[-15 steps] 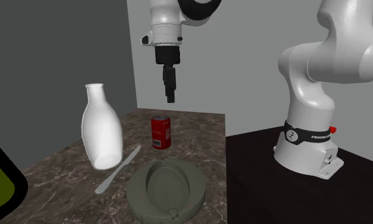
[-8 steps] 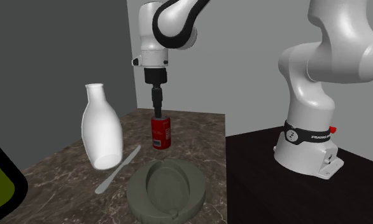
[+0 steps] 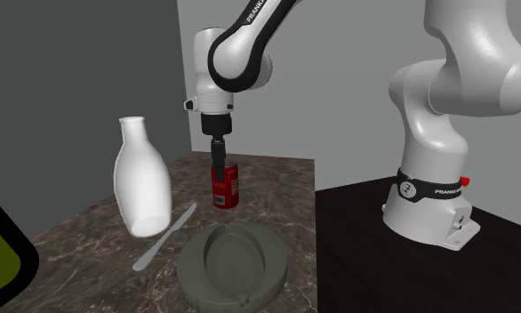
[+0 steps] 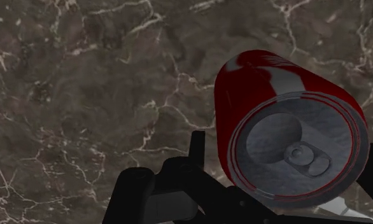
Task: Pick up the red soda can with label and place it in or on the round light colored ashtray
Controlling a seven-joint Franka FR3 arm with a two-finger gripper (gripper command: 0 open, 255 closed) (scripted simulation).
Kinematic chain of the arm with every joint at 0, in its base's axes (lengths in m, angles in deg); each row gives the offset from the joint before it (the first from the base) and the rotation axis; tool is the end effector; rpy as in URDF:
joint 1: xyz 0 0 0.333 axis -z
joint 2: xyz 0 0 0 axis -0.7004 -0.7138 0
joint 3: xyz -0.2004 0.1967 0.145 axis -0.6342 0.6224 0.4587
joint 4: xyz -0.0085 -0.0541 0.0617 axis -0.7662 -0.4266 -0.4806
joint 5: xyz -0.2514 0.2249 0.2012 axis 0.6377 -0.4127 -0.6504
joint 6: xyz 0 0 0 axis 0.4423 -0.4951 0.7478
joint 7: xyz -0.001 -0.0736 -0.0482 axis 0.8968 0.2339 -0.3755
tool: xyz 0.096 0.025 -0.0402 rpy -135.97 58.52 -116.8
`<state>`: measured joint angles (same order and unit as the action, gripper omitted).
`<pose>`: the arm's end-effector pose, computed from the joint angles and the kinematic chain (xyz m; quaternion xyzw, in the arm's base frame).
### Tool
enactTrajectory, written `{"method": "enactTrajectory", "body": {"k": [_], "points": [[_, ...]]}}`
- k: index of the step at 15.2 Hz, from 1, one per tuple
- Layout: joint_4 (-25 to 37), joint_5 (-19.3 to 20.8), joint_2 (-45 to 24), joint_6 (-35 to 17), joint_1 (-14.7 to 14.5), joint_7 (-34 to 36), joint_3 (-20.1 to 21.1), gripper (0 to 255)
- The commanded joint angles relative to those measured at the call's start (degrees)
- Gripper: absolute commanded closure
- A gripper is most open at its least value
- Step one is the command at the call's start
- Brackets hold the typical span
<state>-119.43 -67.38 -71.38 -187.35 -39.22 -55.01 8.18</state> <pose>0.4383 -0.2540 0.2669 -0.9958 0.0918 -0.0001 0.0028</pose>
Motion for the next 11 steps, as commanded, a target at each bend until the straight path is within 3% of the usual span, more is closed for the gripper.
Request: {"method": "enactTrajectory", "body": {"k": [1,7,8,11], "points": [[-0.2,-0.3,-0.3,-0.5,0.1,-0.2,0.1,0],[-0.2,-0.3,-0.3,-0.5,0.1,-0.2,0.1,0],[-0.2,-0.3,-0.3,-0.5,0.1,-0.2,0.1,255],[-0.2,-0.3,-0.3,-0.5,0.1,-0.2,0.1,255]]}}
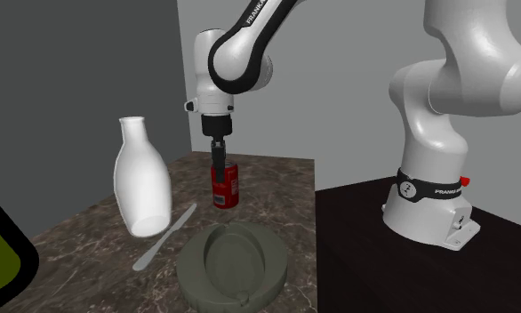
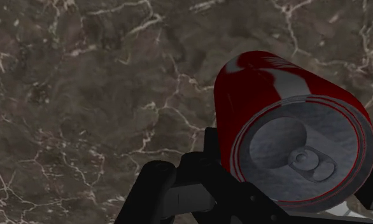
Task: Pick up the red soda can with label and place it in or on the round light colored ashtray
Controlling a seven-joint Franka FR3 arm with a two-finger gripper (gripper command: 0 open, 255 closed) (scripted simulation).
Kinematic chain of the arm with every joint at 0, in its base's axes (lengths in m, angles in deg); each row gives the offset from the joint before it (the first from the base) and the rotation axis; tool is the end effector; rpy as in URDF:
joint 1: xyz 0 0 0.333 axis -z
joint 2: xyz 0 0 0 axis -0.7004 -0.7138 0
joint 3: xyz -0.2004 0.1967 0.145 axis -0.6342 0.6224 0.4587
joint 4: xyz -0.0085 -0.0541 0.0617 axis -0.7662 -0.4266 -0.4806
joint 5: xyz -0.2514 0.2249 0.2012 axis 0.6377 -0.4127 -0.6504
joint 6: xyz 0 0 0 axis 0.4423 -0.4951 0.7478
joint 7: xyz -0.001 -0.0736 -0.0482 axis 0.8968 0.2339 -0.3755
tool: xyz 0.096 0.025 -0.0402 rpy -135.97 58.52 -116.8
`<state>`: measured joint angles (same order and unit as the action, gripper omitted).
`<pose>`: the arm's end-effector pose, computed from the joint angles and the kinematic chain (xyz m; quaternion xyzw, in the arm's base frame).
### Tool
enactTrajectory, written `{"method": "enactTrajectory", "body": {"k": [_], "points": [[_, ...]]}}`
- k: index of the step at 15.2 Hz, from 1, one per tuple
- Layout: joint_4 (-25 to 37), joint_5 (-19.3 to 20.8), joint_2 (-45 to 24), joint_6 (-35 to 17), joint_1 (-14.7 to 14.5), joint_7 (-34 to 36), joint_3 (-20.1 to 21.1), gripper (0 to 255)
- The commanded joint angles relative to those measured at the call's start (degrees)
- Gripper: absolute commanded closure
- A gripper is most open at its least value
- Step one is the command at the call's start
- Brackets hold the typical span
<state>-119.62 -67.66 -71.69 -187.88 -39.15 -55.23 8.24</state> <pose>0.4376 -0.2541 0.2639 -0.9958 0.0921 -0.0006 0.0025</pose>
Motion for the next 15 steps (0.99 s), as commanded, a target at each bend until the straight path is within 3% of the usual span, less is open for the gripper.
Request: {"method": "enactTrajectory", "body": {"k": [1,6,15], "points": [[0.0,0.0,0.0,0.0,0.0,0.0,0.0,255],[0.0,0.0,0.0,0.0,0.0,0.0,0.0,255],[1.3,4.5,6.0,6.7,-0.6,3.2,-1.0,255]]}}
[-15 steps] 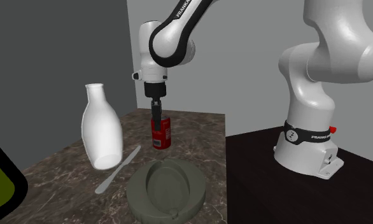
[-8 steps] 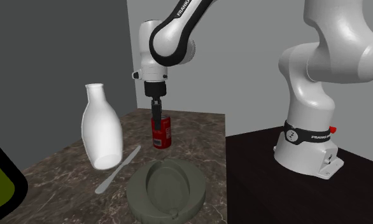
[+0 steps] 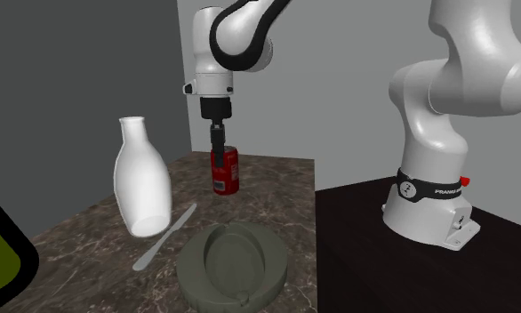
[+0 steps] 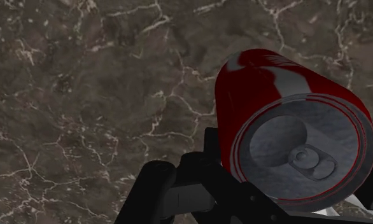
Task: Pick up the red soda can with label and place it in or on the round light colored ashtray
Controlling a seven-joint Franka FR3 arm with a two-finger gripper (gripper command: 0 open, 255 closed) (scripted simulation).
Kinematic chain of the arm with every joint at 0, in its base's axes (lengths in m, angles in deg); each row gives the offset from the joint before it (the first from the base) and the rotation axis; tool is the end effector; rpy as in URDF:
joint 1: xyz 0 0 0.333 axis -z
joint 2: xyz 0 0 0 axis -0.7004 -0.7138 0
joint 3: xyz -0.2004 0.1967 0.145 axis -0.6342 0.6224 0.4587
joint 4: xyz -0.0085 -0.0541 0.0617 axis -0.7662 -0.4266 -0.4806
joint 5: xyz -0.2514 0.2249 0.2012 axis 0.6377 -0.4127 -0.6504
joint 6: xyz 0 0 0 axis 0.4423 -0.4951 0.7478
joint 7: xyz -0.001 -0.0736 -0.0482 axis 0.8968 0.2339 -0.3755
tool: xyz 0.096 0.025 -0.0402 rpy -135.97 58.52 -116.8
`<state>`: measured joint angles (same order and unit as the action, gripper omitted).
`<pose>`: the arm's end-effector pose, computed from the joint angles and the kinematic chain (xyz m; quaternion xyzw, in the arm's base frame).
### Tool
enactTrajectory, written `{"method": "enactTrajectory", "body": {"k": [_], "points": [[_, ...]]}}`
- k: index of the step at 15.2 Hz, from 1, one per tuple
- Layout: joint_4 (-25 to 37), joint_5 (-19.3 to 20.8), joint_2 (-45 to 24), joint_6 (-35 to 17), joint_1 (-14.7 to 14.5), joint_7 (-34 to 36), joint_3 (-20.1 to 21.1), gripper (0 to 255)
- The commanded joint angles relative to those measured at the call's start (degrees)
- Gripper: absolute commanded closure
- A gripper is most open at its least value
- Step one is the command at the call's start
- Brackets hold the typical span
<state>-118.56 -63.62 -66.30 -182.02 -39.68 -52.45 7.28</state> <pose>0.4370 -0.2547 0.3057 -0.9958 0.0919 -0.0005 0.0027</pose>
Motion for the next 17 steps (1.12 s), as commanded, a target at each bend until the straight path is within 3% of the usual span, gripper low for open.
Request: {"method": "enactTrajectory", "body": {"k": [1,10,17], "points": [[0.5,0.9,1.3,1.6,-0.1,0.7,-0.1,255],[3.0,3.8,6.2,8.5,-0.2,2.9,0.0,255],[-1.1,5.8,11.5,9.6,-4.7,14.7,5.9,255]]}}
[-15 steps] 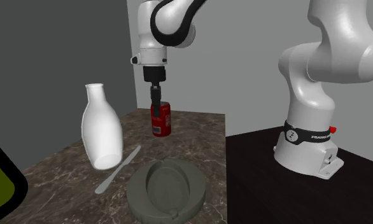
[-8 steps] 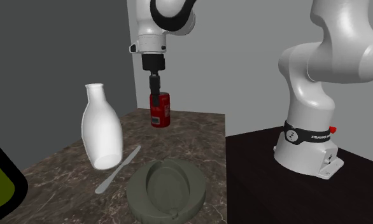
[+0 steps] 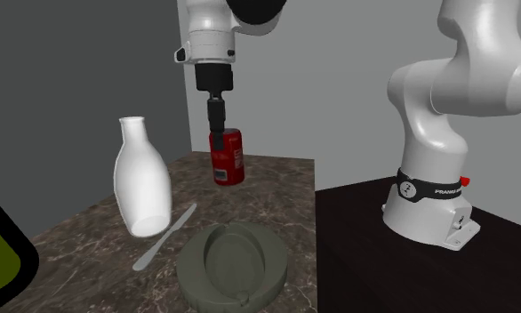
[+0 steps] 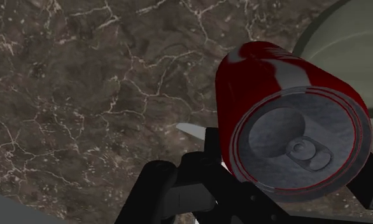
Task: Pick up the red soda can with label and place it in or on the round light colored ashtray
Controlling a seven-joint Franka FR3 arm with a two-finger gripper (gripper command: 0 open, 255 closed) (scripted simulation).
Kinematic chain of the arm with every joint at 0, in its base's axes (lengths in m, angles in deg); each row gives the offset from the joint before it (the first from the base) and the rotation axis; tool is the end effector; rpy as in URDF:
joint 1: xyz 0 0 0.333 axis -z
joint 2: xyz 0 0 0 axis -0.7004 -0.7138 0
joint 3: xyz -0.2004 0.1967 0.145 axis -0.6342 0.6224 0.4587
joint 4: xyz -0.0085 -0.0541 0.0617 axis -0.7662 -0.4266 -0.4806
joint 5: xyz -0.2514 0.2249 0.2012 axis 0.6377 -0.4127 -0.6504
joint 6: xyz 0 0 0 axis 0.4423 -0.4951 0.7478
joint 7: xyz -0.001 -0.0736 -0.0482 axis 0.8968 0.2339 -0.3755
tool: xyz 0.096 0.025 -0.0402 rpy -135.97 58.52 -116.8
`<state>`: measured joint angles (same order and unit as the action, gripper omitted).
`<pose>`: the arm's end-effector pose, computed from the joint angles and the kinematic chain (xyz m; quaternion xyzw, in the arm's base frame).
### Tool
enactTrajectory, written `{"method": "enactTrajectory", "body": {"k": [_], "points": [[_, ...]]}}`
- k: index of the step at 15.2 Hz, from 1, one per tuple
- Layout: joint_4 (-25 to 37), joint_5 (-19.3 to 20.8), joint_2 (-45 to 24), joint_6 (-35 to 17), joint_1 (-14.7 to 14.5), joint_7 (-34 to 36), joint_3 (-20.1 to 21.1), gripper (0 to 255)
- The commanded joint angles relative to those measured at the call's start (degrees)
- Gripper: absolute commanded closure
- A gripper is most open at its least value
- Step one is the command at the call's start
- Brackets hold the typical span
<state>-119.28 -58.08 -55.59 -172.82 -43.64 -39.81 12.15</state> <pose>0.4496 -0.1781 0.3720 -0.9958 0.0911 -0.0001 0.0031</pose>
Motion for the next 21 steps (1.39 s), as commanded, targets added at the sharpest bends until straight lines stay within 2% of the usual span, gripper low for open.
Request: {"method": "enactTrajectory", "body": {"k": [1,11,21], "points": [[-0.7,0.3,1.3,0.6,-1.4,3.6,1.9,255],[-0.2,-1.1,2.9,2.9,-8.0,18.4,11.1,255],[-3.8,-1.9,-1.8,-5.3,-8.1,17.8,10.8,255]]}}
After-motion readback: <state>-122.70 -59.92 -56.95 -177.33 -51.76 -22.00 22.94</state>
